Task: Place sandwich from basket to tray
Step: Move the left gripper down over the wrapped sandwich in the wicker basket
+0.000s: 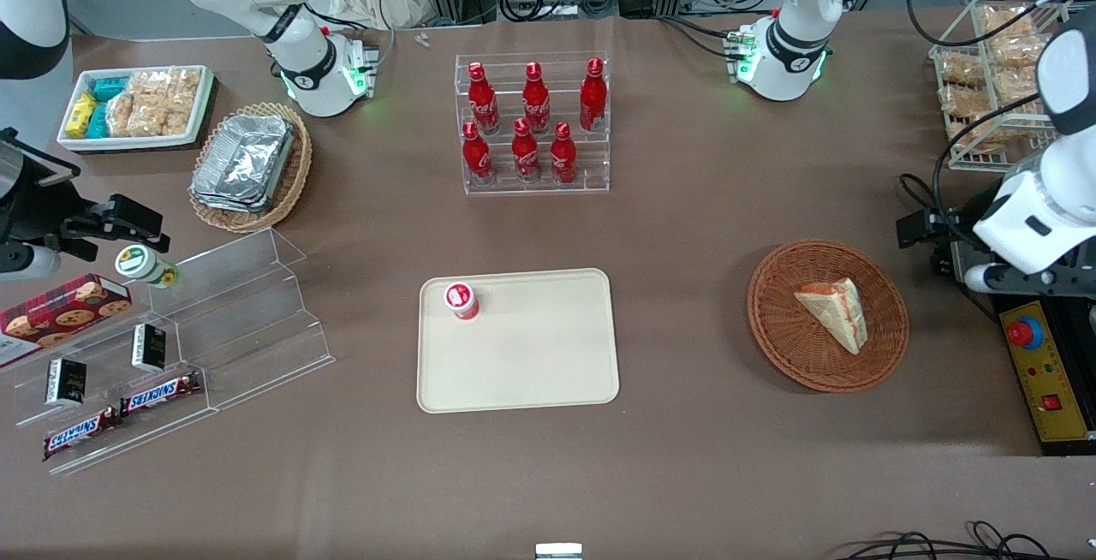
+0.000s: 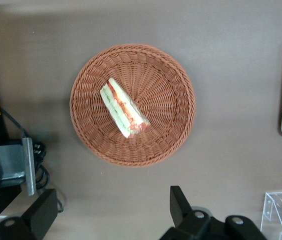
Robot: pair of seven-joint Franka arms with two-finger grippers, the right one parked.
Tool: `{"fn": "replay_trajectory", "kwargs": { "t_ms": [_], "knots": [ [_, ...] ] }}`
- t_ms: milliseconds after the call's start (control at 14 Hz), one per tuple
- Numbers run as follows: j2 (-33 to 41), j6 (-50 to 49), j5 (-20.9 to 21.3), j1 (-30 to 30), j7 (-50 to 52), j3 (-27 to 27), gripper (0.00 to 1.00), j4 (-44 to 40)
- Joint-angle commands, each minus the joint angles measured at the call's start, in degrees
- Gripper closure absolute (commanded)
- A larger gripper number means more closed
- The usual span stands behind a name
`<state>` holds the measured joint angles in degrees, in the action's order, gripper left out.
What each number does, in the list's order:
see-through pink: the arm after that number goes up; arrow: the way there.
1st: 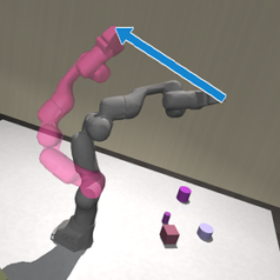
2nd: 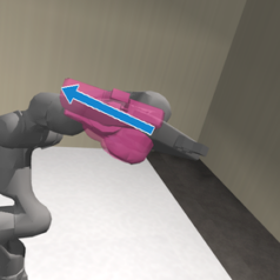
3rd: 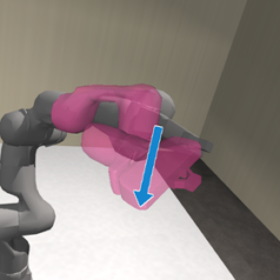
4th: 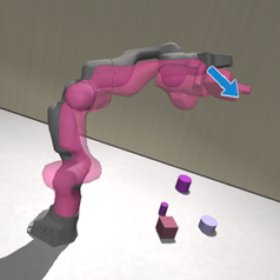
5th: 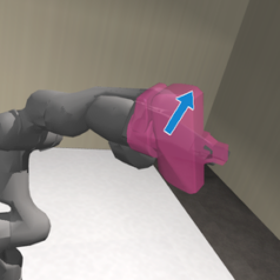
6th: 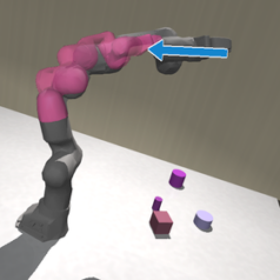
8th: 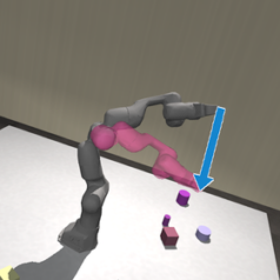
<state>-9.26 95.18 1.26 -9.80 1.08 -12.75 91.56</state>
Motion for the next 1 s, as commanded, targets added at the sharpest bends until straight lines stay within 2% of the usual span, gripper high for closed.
{"fn": "replay_trajectory", "kwargs": {
  "t_ms": [0, 500, 714, 929],
  "knots": [
    [0.56, 5.87, 0.23, -0.14, 7.93, 0.00, 0.00, 5.89],
    [-1.36, 26.26, 0.23, 0.04, 31.85, 0.00, 0.00, 18.56],
    [-2.60, 29.35, 3.91, 0.21, 36.60, -0.08, 0.00, 20.76],
    [-4.18, 34.79, 4.01, 0.39, 40.22, 0.00, 0.00, 24.35]
  ]
}}
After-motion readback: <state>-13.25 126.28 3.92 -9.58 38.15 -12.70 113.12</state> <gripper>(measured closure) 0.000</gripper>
